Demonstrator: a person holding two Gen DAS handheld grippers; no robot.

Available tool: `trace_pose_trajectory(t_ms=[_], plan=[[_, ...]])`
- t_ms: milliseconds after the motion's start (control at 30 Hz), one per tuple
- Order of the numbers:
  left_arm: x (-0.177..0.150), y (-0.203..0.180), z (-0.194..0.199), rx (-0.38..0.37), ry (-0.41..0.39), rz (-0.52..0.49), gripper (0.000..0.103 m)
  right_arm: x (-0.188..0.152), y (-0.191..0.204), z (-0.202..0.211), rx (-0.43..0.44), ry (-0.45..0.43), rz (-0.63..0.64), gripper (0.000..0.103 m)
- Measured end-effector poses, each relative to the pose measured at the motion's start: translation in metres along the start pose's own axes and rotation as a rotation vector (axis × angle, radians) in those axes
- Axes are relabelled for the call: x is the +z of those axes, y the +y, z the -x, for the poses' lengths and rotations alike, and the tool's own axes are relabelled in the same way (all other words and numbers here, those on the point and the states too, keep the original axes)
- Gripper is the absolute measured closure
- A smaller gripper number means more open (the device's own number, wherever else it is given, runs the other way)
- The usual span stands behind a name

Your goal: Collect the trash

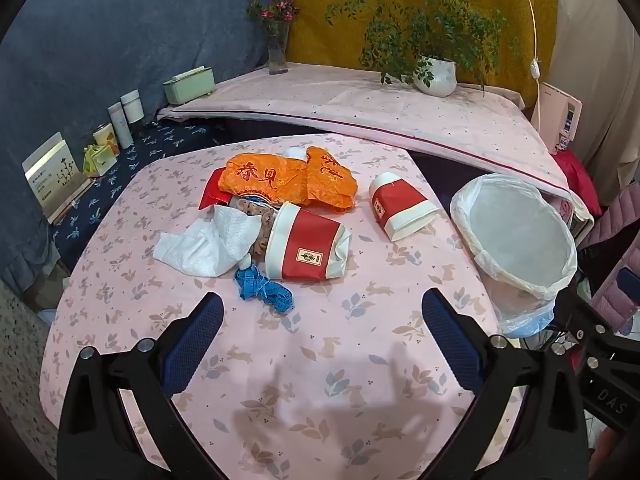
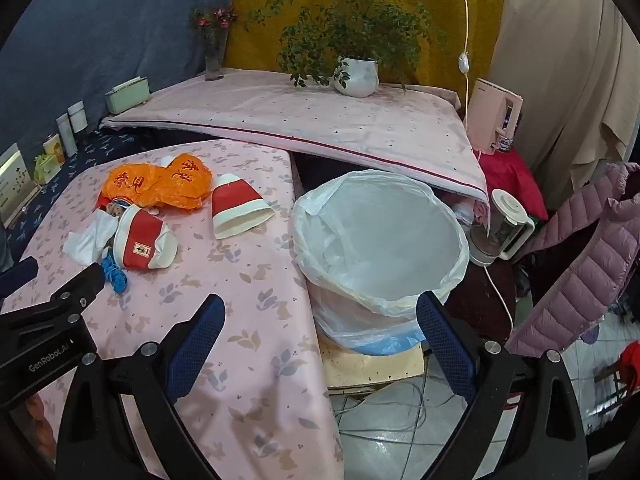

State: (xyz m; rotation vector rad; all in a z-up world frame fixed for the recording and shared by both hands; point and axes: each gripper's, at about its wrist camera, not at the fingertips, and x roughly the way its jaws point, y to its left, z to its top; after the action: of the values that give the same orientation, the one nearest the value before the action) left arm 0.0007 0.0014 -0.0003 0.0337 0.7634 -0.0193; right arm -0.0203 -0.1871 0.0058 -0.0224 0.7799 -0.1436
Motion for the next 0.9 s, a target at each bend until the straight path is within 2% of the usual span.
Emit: trace_pose_trajectory(t_ms=[200, 267, 400, 633, 867, 900], plan=[[0.009, 0.022, 0.001, -0.034, 0.013, 0.027, 0.008, 0.002, 0.003, -0.003, -0.008, -0.013, -0.017, 0.01], [0.008, 0.024, -0.011, 0.003, 0.013, 0.001, 0.008, 0.003, 0.006, -0.007, -0.004, -0.01, -0.025, 0.01], [0.009, 0.048, -0.025, 0.003, 0.021, 0.06, 0.008, 0.006, 0.017, -0.014, 0.016, -0.007, -0.026, 0.01], [0.012, 0.095, -0.052, 0.061, 0.04, 0.107, 0.008, 0.016, 0.051, -0.029, 0.059, -0.011, -0.003, 0.01], [0.018, 0.139, -0.077, 0.064, 0.053, 0.139, 0.008, 0.026, 0.098, -0.058, 0.124, 0.009, 0.024, 0.01], [0.016, 0.143, -0.086, 0.052, 0.076, 0.151, 0.008, 0.027, 0.105, -0.062, 0.135, 0.012, 0.027, 0.011]])
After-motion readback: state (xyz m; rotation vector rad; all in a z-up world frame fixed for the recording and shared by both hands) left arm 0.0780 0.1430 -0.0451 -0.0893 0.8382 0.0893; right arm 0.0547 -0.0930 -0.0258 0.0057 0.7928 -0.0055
